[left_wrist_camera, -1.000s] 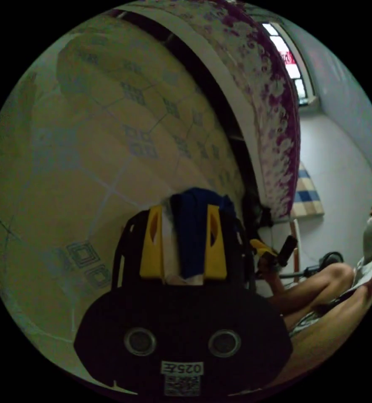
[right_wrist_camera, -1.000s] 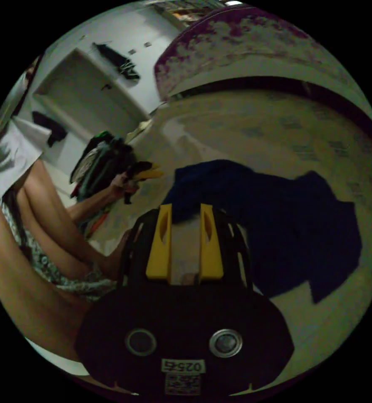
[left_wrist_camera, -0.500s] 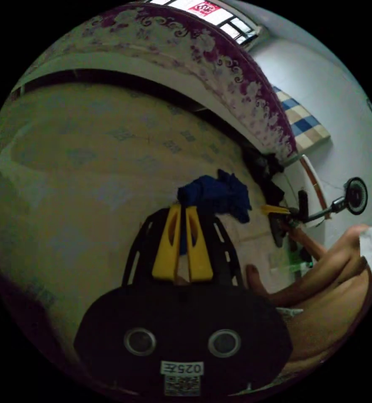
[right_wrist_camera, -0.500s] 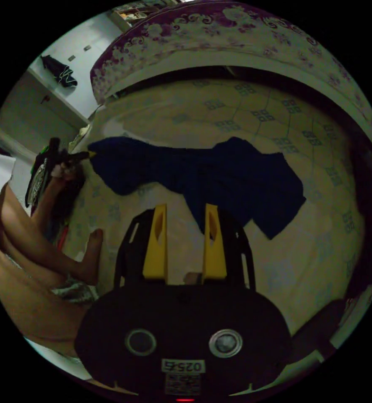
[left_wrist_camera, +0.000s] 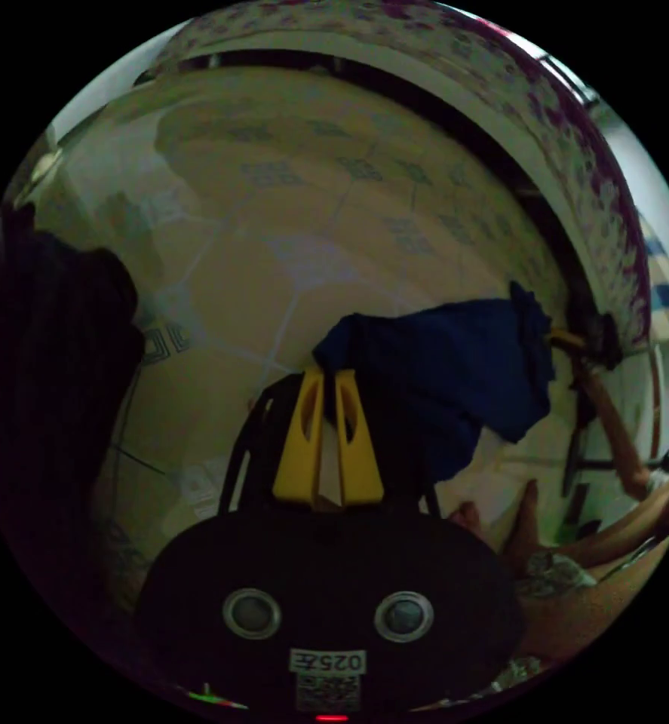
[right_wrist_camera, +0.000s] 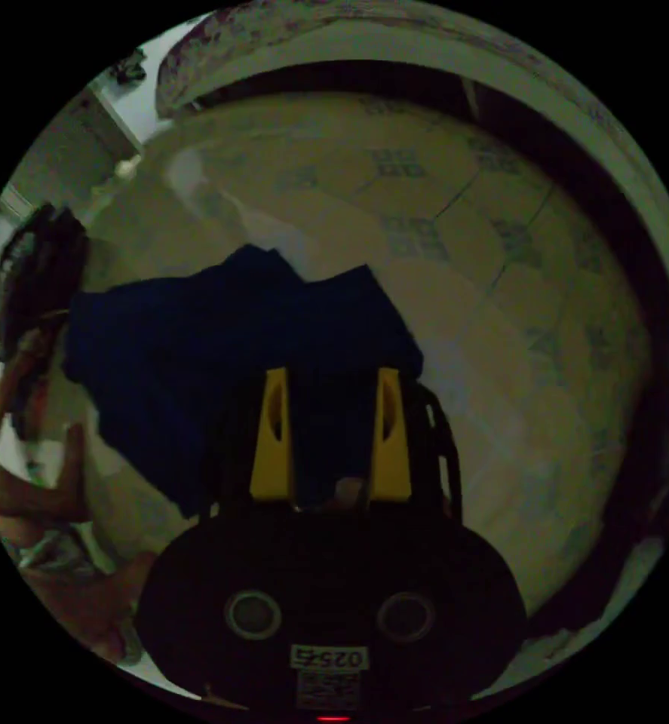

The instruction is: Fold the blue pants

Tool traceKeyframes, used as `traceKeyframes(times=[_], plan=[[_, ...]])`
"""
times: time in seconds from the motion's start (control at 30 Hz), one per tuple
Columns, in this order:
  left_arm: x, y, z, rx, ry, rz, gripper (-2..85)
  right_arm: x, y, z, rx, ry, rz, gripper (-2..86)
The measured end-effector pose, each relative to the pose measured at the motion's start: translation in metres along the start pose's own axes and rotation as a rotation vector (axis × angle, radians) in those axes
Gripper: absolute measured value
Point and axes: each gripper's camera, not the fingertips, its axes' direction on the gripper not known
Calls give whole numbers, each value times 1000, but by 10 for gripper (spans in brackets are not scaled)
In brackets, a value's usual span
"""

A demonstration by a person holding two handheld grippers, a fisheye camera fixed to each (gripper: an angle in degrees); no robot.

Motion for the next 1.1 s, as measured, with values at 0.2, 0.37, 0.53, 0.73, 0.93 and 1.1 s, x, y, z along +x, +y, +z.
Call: traceKeyframes(times=[0.2,0.37,0.53,0.73,0.93,1.1], plan=[[30,54,-49,71,0,-87,-17,-13,25,-40,164,-128,-57,36],[99,83,-130,116,28,121,-16,14,95,-117,301,-280,-112,33],[146,88,-161,12,18,312,-17,65,158,-157,236,-367,-39,7],[162,73,-122,-180,-72,396,-9,131,234,-143,120,-68,275,6],[148,80,-129,-277,-22,305,47,151,292,-118,-59,106,612,63],[104,155,-213,-214,33,150,44,150,370,-153,200,9,975,131]])
